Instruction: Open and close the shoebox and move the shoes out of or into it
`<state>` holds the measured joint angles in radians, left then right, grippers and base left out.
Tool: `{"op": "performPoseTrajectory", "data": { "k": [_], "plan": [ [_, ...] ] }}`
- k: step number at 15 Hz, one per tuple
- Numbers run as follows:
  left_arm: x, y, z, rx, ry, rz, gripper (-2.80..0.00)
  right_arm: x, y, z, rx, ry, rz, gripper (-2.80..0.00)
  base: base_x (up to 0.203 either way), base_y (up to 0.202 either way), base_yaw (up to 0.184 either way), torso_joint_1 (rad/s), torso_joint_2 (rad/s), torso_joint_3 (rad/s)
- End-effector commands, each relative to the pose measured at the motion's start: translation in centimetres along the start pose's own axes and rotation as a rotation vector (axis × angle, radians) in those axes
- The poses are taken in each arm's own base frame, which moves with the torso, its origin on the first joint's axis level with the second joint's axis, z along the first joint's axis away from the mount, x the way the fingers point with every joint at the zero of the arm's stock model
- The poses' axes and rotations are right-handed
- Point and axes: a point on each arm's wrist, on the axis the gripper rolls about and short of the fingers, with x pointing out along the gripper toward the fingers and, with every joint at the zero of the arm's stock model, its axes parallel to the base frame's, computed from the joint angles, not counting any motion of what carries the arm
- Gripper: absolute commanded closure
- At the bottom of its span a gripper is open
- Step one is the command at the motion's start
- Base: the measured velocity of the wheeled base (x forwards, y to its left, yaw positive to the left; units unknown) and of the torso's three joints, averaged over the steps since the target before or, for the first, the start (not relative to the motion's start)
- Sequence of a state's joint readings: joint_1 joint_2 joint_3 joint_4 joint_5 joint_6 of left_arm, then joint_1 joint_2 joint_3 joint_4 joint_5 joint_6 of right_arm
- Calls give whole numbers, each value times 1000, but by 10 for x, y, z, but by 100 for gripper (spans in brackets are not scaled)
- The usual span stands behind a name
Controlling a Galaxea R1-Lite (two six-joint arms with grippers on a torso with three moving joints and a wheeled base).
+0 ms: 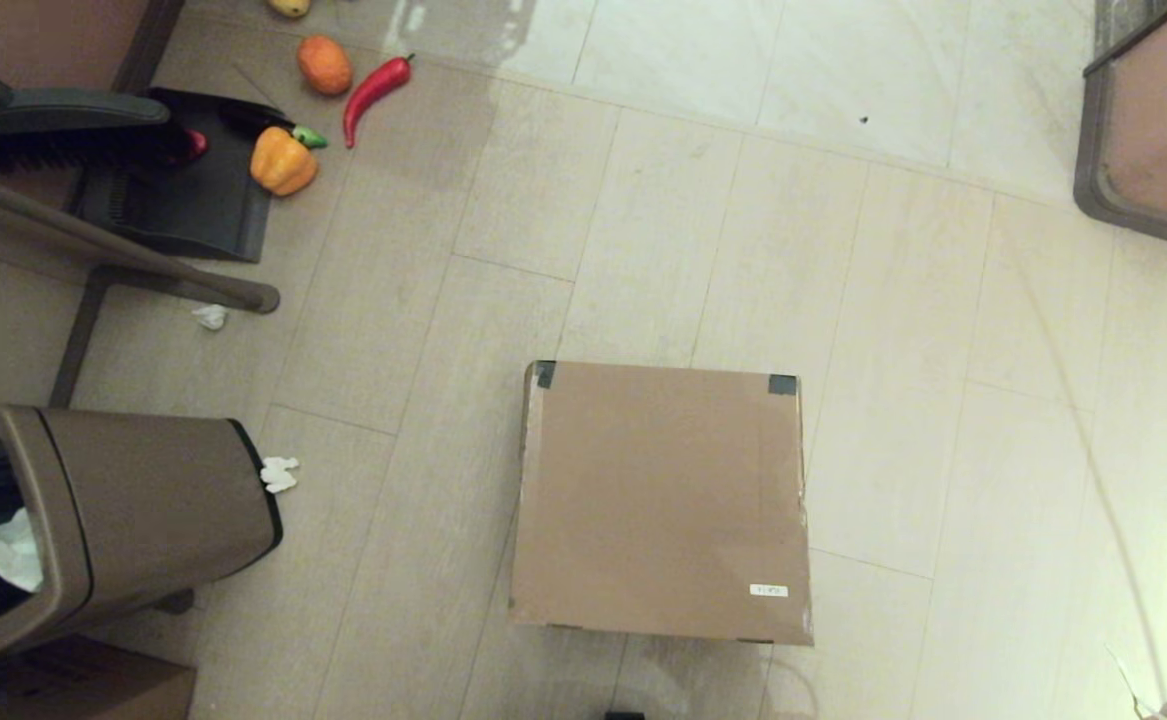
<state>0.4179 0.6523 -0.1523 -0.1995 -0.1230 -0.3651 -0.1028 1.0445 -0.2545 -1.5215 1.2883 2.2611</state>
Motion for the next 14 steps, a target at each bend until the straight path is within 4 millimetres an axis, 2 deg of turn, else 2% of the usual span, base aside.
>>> {"op": "performPoseTrajectory", "data": {
  "k": [1, 3, 4, 6, 8, 9, 11, 14],
  "plan": [
    [-17, 13, -39, 126, -3, -5, 0, -1, 2, -1, -7, -2, 0, 0, 0, 0, 0, 0, 0, 0],
    [-19, 24, -61, 176, 93, 156, 0, -3, 4, -8, -32, -10, 5, 0, 0, 0, 0, 0, 0, 0],
    [-18, 26, -66, 183, 143, 155, 0, -5, 3, -10, -34, -27, 6, 0, 0, 0, 0, 0, 0, 0],
    [-16, 24, -67, 229, 210, 66, 0, -7, 1, -7, -29, -62, 3, 0, 0, 0, 0, 0, 0, 0],
    [-18, 23, -68, 297, 240, -111, 0, -8, -2, -6, -9, -64, -2, 0, 0, 0, 0, 0, 0, 0],
    [-22, 23, -68, 311, 207, -184, 0, -9, -6, -7, 11, -66, -5, 0, 0, 0, 0, 0, 0, 0],
    [-35, 28, -71, 298, 30, -276, 0, -8, -4, -6, 5, -63, -5, 0, 0, 0, 0, 0, 0, 0],
    [-48, 35, -76, 244, -169, -349, 0, -7, -3, 1, 8, -64, -8, 0, 0, 0, 0, 0, 0, 0]
  ]
}}
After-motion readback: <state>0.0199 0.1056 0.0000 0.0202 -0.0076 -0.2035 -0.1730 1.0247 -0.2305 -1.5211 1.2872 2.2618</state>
